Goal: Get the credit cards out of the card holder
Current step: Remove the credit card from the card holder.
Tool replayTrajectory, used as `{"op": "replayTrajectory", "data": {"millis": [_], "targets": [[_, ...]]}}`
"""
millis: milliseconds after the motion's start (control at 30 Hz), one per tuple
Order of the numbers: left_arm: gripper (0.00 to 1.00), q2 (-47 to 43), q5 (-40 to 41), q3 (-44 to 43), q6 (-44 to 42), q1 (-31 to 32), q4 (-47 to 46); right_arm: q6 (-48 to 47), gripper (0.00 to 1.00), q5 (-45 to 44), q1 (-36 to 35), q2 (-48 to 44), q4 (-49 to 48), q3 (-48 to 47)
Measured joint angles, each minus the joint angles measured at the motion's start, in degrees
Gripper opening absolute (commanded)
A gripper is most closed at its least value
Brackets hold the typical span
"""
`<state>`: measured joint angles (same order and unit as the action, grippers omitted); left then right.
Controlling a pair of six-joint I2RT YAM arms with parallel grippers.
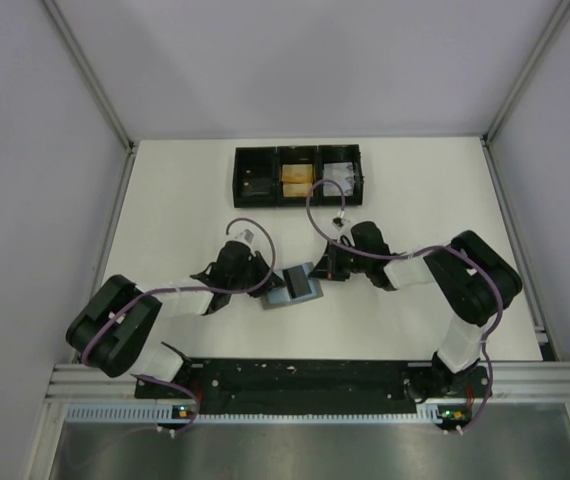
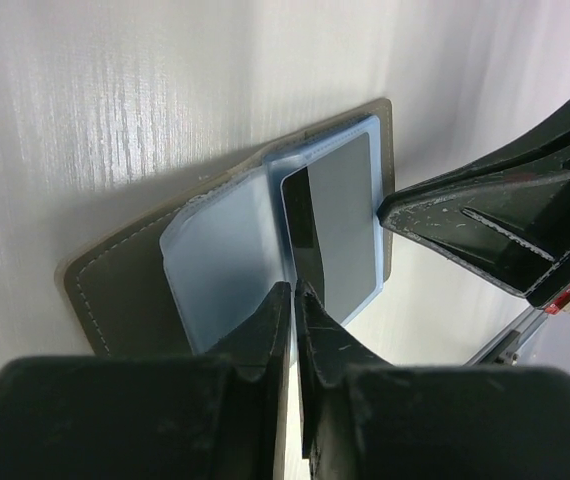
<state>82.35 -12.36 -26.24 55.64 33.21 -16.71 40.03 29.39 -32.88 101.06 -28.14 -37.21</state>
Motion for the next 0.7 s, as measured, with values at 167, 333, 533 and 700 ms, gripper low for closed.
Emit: {"op": "replayTrajectory", "data": {"millis": [167, 333, 533, 700], "targets": [[0.33, 0.0, -0.3, 1.7, 1.6, 0.0, -3.2, 0.0, 0.01, -0.3, 0.0, 0.0, 0.2, -0.1], [0.36, 0.0, -0.5, 2.2, 2.9, 0.0, -5.7, -0.1, 0.01, -0.2, 0.0, 0.3, 0.3, -0.4], [0.36, 2.8, -1.8, 2.1, 3.7, 0.0, -9.1, -0.4, 0.01, -0.2, 0.0, 0.7, 0.3, -0.8], [0.36, 5.0, -2.7, 2.0, 5.1, 0.0, -10.4, -0.4, 0.01, -0.2, 0.0, 0.7, 0.2, -0.8]]}}
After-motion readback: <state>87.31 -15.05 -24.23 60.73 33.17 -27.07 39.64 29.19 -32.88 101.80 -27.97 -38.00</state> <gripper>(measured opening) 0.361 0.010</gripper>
